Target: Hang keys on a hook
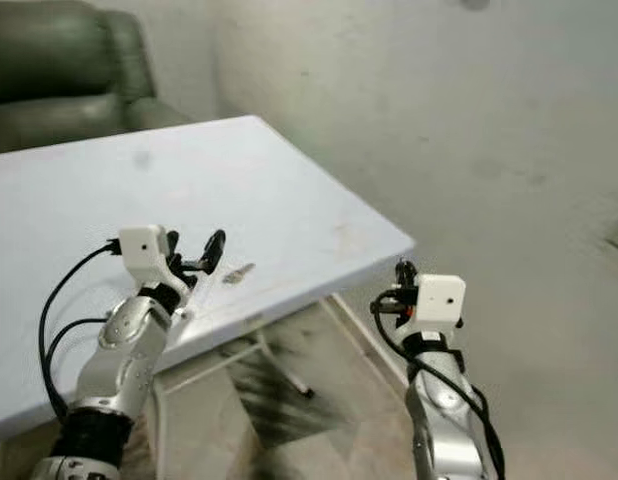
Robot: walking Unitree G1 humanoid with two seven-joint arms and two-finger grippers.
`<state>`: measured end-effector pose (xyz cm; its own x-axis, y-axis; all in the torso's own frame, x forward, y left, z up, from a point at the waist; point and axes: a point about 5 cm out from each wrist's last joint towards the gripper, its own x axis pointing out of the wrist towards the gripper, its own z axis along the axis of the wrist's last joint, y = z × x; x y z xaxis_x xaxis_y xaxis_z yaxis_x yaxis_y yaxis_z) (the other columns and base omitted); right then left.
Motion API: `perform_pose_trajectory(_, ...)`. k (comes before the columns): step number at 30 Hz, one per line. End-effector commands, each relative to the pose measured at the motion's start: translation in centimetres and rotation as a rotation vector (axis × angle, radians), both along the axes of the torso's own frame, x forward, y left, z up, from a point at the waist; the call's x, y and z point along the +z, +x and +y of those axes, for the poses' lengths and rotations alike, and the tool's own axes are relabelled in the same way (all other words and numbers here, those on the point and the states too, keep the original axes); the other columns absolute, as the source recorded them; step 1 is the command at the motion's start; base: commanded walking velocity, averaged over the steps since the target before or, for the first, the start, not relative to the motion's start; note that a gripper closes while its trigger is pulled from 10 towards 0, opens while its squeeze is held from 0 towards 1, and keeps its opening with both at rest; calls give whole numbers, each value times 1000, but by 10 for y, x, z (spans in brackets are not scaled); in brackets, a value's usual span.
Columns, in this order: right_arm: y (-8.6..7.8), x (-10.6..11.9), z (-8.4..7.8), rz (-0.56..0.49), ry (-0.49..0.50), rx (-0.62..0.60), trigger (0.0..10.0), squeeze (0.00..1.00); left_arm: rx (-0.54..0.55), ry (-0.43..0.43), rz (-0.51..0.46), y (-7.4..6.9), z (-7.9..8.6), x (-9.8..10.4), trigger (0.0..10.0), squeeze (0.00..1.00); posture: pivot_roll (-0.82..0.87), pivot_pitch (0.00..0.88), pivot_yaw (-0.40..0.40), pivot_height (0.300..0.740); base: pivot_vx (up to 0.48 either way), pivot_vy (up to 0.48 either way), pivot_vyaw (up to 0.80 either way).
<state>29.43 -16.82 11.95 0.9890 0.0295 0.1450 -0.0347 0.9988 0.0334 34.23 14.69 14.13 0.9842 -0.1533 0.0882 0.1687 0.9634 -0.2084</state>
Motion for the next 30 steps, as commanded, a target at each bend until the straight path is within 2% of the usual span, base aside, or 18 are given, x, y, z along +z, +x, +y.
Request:
perform_pose_trajectory(1,3,3,-3,-4,-16,-6,10000,0,-12,-6,0,1,-4,1,10000,0,6,0,-24,740,0,0,-744)
perform_pose_trajectory(18,1,1,-3,3,-42,9,10000,0,-22,-1,-14,-1,-7,0,10000,0,-2,0,-32,740,0,0,-738)
perform_pose_trajectory(21,0,1,-3,4,-43,10,10000,0,-31,-13,9,0,-8,-2,10000,0,-3,0,-33,740,0,0,-738)
perform_pose_trajectory(24,0,0,-3,7,-43,10,10000,0,-30,-13,18,1,-8,-4,10000,0,-1,0,-33,740,0,480,-738)
perform_pose_trajectory(30,-1,-1,-1,13,-40,14,10000,0,-11,7,19,0,-8,-4,10000,0,1,0,-36,740,0,0,-738)
